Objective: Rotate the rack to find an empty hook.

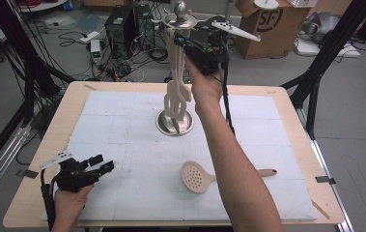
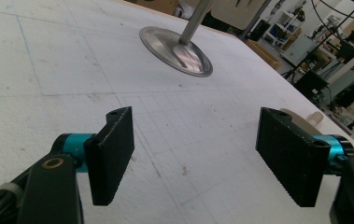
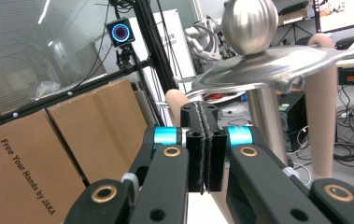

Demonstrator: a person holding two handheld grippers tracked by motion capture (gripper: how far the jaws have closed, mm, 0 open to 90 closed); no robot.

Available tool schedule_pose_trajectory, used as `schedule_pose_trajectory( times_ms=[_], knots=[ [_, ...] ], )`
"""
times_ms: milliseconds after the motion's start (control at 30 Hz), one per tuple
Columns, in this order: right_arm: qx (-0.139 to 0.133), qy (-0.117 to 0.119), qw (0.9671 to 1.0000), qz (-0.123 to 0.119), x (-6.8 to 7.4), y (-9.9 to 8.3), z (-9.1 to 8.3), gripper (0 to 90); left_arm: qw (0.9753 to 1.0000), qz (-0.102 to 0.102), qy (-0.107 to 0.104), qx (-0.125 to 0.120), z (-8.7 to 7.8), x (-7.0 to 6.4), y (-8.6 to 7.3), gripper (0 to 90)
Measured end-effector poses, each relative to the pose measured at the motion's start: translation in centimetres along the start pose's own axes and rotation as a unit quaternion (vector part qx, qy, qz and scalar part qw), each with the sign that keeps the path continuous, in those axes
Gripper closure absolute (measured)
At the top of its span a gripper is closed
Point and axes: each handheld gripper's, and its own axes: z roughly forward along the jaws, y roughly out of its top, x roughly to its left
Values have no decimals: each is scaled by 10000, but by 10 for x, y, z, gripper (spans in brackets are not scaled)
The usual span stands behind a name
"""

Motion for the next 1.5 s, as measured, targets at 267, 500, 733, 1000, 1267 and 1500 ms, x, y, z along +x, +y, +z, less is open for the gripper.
schedule_pose_trajectory(
  times_ms=[267, 500, 733, 1000, 1267, 1500],
  knots=[
    [46, 25, 10000, -74, 6, 1, 6, 898, 10000, 1, -3, 0, 0, 0, 0, 286],
    [119, 10, 9999, -21, 6, -4, 16, 898, 10000, -20, -7, -12, -1, 1, 0, 286],
    [197, 1, 9998, 38, 8, -7, 24, 898, 10000, -21, 1, -31, -1, 1, 0, 286],
    [38, -147, 9998, 153, -4, -7, 5, 898, 10000, -9, -16, -9, -1, 0, 0, 286],
    [-319, -361, 9985, 254, -17, 3, -18, 899, 10000, -2, -17, 23, 1, -1, 0, 286],
    [-296, -283, 9992, 15, -7, 9, -18, 899, 10000, 0, -11, 30, 1, -1, -1, 286]
  ],
)
